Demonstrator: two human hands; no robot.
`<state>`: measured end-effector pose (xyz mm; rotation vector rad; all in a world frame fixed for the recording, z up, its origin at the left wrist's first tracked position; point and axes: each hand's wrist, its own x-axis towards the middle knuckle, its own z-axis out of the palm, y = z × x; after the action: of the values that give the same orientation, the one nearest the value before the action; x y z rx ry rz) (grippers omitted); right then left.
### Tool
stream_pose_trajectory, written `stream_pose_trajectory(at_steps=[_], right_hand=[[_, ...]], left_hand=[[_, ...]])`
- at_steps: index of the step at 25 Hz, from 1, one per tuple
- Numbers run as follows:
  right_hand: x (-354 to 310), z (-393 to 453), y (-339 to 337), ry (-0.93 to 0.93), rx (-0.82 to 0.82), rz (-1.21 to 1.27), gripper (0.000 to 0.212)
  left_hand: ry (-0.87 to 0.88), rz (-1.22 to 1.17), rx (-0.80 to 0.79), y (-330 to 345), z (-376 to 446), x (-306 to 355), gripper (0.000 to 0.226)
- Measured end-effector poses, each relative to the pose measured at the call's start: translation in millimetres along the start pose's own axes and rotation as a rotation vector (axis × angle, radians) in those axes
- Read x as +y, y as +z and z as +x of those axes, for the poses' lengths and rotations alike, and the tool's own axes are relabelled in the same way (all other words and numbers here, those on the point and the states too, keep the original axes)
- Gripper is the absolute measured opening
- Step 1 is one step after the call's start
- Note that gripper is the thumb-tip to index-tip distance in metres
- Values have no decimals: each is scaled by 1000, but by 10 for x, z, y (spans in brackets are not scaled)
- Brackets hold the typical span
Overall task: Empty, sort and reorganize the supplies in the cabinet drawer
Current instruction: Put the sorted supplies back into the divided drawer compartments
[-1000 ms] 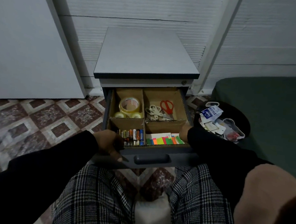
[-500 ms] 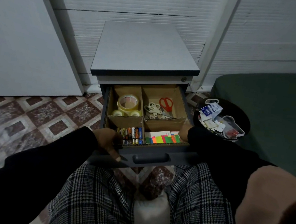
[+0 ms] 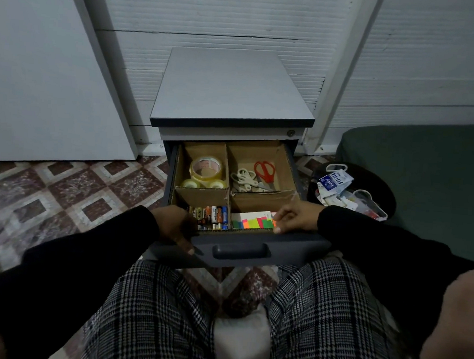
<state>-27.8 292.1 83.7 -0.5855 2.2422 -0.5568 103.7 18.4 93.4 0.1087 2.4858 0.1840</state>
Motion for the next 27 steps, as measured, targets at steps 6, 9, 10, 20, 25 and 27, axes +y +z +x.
stream_pose_trajectory(at_steps=[6,9,10,20,25,27], right_hand=[[15,-88,94,-54,-82,-607,67],[-3,-64,87,-82,-66,-711,56],[-6,-65,75,-86,-82,-728,54],[29,94,-75,-132,-148,-810,51],[75,208,-160,-185,-129,-768,50],[99,254,-208,-198,-106,-732,51]], left_hand=[[22,236,88,112,-104,-20,53],[51,301,93,64,-115,5,51],[64,306,95,53,-113,12,50],[149,326,38,-43,33,-40,47],[140,388,91,-89,83,-77,49],[109,420,117,-93,103,-91,50]])
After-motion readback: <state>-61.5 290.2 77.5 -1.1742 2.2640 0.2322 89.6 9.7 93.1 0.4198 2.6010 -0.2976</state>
